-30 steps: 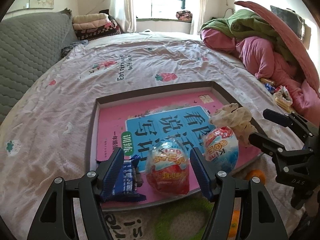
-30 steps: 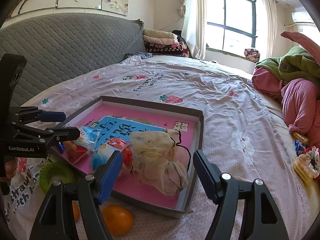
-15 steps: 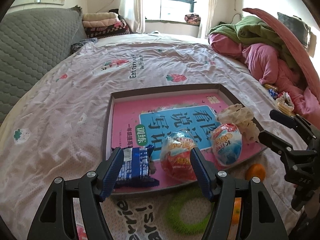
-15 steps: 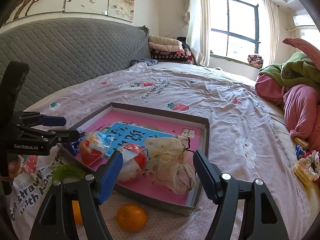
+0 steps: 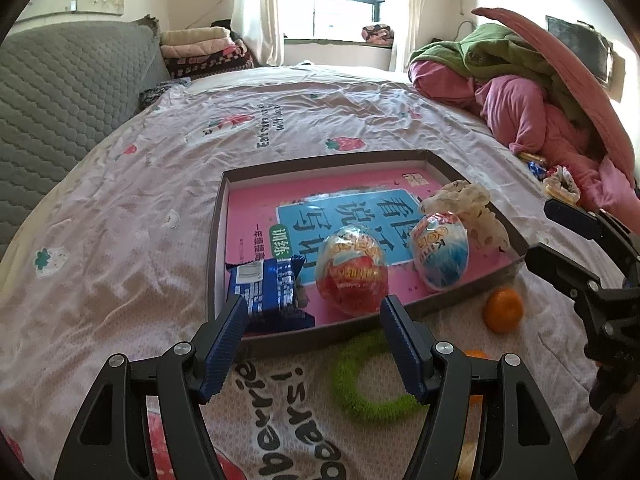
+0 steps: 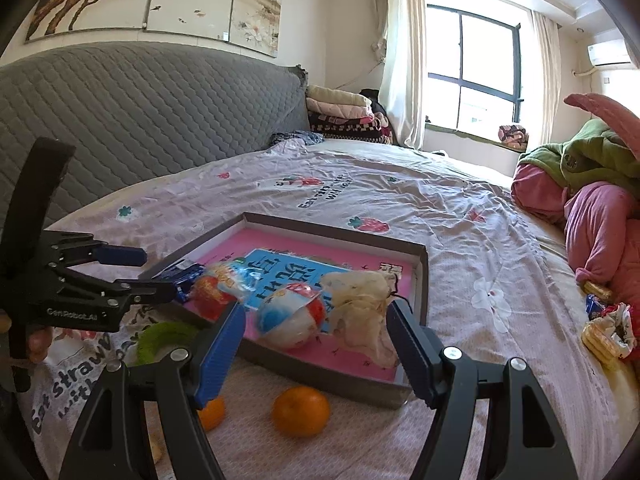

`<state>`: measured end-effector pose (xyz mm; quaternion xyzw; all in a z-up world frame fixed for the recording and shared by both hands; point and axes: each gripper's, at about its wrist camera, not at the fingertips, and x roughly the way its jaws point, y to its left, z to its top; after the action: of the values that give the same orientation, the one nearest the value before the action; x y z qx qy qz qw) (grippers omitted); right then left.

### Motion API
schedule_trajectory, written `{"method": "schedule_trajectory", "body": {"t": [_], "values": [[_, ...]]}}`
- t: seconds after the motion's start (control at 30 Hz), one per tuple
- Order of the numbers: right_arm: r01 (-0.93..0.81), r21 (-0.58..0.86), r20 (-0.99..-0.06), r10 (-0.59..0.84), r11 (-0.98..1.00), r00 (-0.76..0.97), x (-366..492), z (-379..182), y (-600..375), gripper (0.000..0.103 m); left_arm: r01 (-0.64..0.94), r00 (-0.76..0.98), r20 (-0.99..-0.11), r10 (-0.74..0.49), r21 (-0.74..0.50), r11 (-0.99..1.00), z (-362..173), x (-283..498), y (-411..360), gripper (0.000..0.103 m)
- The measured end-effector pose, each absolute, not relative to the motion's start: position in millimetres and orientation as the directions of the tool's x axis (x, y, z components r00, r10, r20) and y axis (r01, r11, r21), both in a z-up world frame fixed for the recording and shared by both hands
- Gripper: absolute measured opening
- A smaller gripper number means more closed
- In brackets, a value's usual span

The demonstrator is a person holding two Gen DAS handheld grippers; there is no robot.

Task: Organize objects
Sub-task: 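Withdraw both tools from the tray toward the green ring and walnut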

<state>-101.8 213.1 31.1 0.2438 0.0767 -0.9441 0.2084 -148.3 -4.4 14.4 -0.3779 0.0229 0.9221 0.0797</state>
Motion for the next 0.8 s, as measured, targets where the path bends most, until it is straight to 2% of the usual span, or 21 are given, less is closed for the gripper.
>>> {"method": "schedule_trajectory", "body": {"t": [0.8], "values": [[0.488,-0.011,-0.553,-0.401,-0.873,-0.73,-46.9,11.4,186.4,0.072,-0.151,-0.69,-0.715,0.11,-0.006,-0.988,2.6,-118.0,-9.4,0.07]]}}
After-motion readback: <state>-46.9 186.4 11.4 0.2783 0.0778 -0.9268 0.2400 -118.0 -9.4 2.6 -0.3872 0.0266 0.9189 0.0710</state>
